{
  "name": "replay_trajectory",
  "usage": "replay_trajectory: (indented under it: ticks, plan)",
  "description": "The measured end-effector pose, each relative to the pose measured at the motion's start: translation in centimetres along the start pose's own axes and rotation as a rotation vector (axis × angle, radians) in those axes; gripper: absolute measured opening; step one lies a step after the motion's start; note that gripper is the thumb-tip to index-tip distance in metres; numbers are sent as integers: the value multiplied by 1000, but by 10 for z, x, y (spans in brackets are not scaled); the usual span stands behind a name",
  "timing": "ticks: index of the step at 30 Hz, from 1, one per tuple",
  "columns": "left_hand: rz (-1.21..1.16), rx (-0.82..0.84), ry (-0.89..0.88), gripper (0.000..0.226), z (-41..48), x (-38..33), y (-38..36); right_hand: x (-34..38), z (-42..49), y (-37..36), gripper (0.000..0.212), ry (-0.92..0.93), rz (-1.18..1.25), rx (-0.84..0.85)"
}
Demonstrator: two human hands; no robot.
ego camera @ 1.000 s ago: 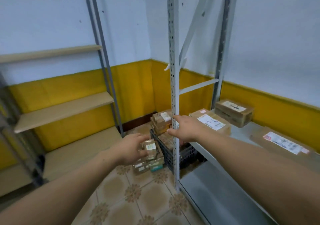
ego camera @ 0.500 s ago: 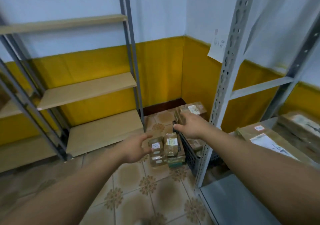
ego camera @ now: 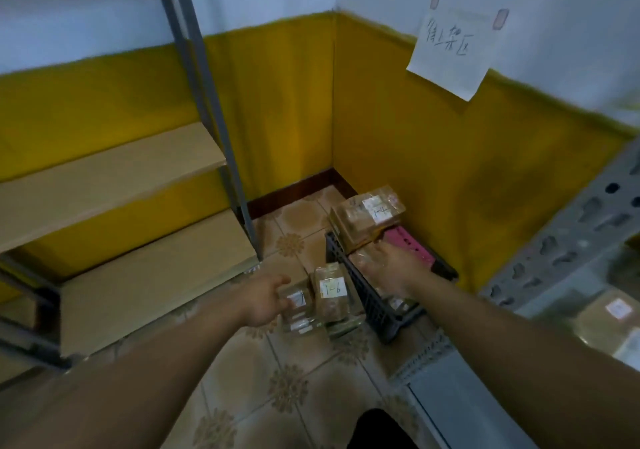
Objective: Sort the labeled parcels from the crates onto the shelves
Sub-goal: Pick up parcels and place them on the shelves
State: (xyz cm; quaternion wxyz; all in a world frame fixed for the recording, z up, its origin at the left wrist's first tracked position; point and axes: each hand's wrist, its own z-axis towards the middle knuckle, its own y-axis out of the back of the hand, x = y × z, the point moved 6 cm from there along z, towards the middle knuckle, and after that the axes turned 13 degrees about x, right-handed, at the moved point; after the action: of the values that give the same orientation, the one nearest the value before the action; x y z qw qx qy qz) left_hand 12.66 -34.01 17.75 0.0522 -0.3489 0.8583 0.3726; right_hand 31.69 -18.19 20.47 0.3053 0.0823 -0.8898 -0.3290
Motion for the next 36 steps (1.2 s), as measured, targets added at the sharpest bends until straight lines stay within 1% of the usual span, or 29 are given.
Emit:
replay_trajectory:
  ticks: [2, 5, 6, 9, 13, 15, 18, 21, 24, 26, 28, 30, 32, 36]
  plan:
    - [34, 36, -6, 62, 28, 3, 12, -3, 23, 8, 59, 6, 51, 6]
    - [36, 70, 22, 63, 70, 14, 29, -7, 64, 19, 48, 19, 157, 15]
    - [31, 82, 39, 64, 84, 18, 35, -9, 77, 21, 48, 12, 166, 14]
    - [55, 149, 89, 66, 125, 36, 49, -20, 115, 18, 57, -73, 233, 57]
    - [98, 203, 108, 67, 177, 56, 67, -34, 164, 8, 62, -189, 274, 113]
    - [131, 243, 97, 66, 203, 66, 72, -39, 188, 0, 62, -244, 291, 136]
    - [165, 309, 57, 65, 248, 83, 76, -45, 223, -16, 60, -318, 353, 123]
    - [132, 378, 14, 65, 303, 109, 79, -50, 260, -43, 59, -397, 408, 91]
    - [69, 354, 11, 64, 361, 140, 75, -59, 301, -86, 58, -473, 473, 55]
    - [61, 311, 36, 60, 396, 157, 67, -69, 328, -115, 56, -528, 526, 48]
    - [54, 296, 60, 61, 428, 173, 51, -83, 353, -140, 57, -578, 574, 48]
    - [70, 278, 53, 67, 460, 187, 29, -104, 380, -163, 60, -609, 592, 39]
    - [143, 240, 27, 78, 490, 196, 3, -127, 408, -184, 65, -628, 570, 35]
    - [296, 157, 71, 102, 536, 217, -39, -171, 461, -221, 84, -654, 414, 61]
